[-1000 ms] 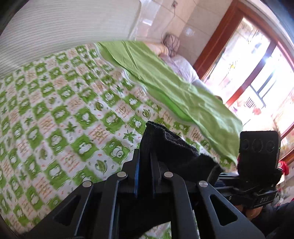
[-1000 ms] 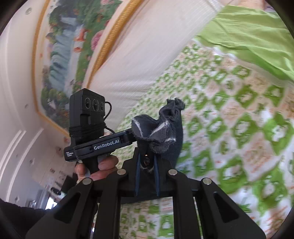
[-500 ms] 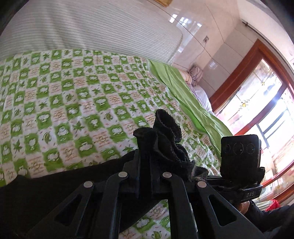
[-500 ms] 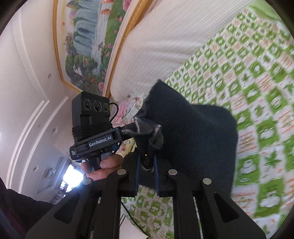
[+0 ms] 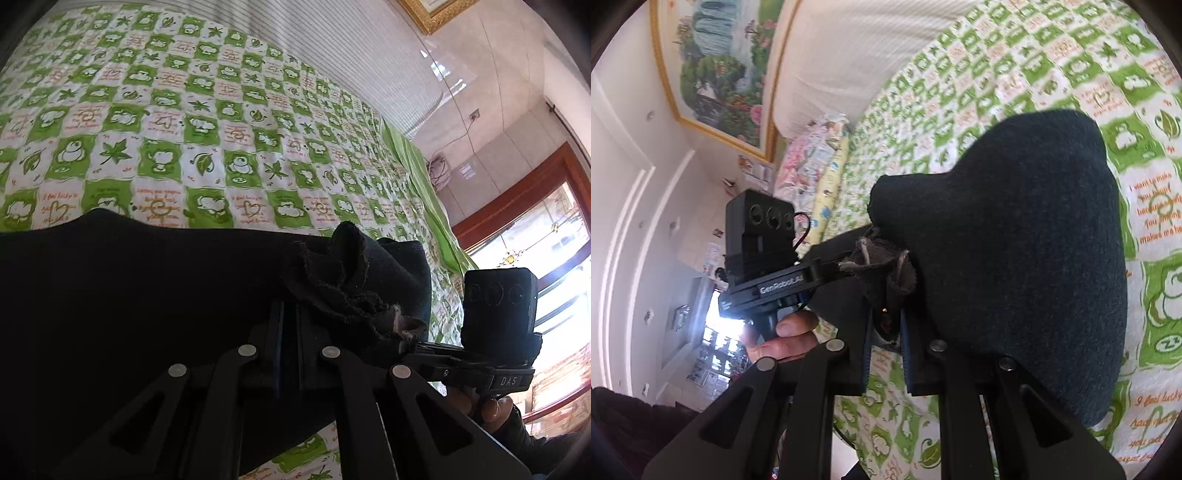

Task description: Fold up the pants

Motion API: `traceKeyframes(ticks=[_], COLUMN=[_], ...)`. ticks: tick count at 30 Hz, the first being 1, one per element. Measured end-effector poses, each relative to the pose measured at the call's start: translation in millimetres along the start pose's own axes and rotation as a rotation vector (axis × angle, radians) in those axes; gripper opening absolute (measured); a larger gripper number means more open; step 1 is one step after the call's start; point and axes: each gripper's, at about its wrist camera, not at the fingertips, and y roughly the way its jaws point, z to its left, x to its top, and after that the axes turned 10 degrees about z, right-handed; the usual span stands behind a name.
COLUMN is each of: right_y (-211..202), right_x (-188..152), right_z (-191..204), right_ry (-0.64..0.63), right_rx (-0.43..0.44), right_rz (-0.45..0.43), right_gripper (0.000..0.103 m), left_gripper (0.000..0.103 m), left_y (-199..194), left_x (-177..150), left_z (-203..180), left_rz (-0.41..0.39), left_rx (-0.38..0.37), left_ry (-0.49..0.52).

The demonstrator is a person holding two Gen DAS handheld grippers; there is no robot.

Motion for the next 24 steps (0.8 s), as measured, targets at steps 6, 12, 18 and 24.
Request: traceKeyframes(ticks=[6, 12, 18, 24], right_y=[5.9, 7.3, 7.9, -9.9], right_x=[6.5, 3.2, 1.1, 3.6], right_z=[3.1, 6.5, 20.3, 30.9], right_ry=[0.013, 0.004, -0.046, -0.053], right_rx=[-0.033, -0.060, -0.074, -0.073], right_rz=[0.014, 0.019, 0.035, -0.023], right_gripper=[0.017, 0.023, 0.046, 0.046], left_gripper=[0.002, 0.003, 0.003, 0.003], left_y=[-6.5, -11.5, -26.1, -43.5], left_x=[-14.2, -25.5, -38.7, -47.1], left_z=[8.6, 6.8, 4.2, -7.3], left_rz=[-0.011, -0.022, -0.049, -0.066], left_rx=[0.002, 0.019, 0.018, -0.006], left_ry=[-0.026, -0.039, -0.065, -0.043])
